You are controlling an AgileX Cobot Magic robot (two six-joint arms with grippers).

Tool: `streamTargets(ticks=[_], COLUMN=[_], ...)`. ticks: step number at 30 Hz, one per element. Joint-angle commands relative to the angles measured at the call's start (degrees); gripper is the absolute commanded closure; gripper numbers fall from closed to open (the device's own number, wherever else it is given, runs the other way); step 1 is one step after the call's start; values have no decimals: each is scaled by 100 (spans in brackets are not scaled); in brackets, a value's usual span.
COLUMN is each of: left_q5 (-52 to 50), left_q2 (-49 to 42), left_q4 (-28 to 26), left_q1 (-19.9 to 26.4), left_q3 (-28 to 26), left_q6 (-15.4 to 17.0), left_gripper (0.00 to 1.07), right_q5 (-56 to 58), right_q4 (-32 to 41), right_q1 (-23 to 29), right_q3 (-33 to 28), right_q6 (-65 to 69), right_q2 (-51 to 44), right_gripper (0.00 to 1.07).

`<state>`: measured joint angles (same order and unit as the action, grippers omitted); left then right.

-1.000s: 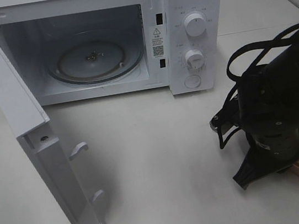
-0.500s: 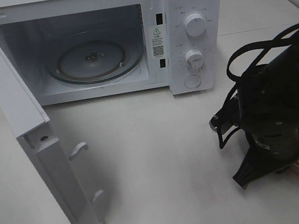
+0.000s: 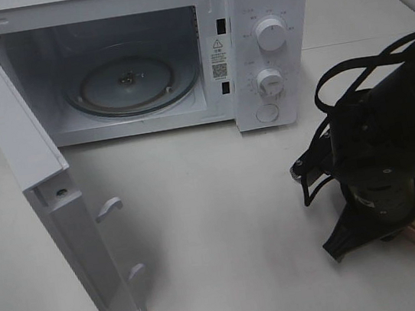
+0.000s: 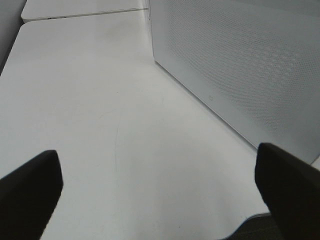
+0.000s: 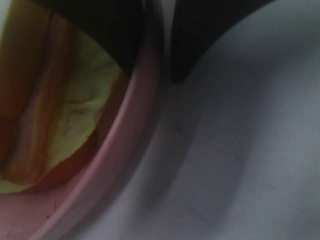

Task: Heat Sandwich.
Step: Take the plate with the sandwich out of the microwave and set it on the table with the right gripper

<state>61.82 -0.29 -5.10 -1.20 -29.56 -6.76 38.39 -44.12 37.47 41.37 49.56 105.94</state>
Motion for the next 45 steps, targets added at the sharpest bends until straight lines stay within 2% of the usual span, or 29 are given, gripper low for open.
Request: streamTargets(ticks=[1, 5, 13, 15, 26, 32, 45], left_q5=[-34, -34, -34, -34, -34, -34, -34], left_q2=[-40, -40, -40, -40, -40, -40, -40], left_q4=[-34, -34, -34, -34, -34, -34, -34], left_q1=[-40, -40, -40, -40, -40, -40, -40], left_q3=[-6, -6, -6, -6, -6, -6, -6], left_q6=[17, 17, 17, 17, 17, 17, 17], left_gripper=[6, 6, 6, 6, 6, 6, 6], right_q5=[-6, -6, 0, 0, 34, 103, 773], right_q4=[-34, -23, 126, 155, 1249, 1558, 2733], right_q1=[-23, -23, -23, -23, -23, -23, -23], right_q3=[29, 29, 29, 29, 29, 29, 29], right_q6=[17, -6, -246, -321, -1868, -2298, -3570], right_q2=[6, 6, -235, -321, -1432, -2000, -3994], right_gripper=[83, 79, 59, 56, 31, 30, 31])
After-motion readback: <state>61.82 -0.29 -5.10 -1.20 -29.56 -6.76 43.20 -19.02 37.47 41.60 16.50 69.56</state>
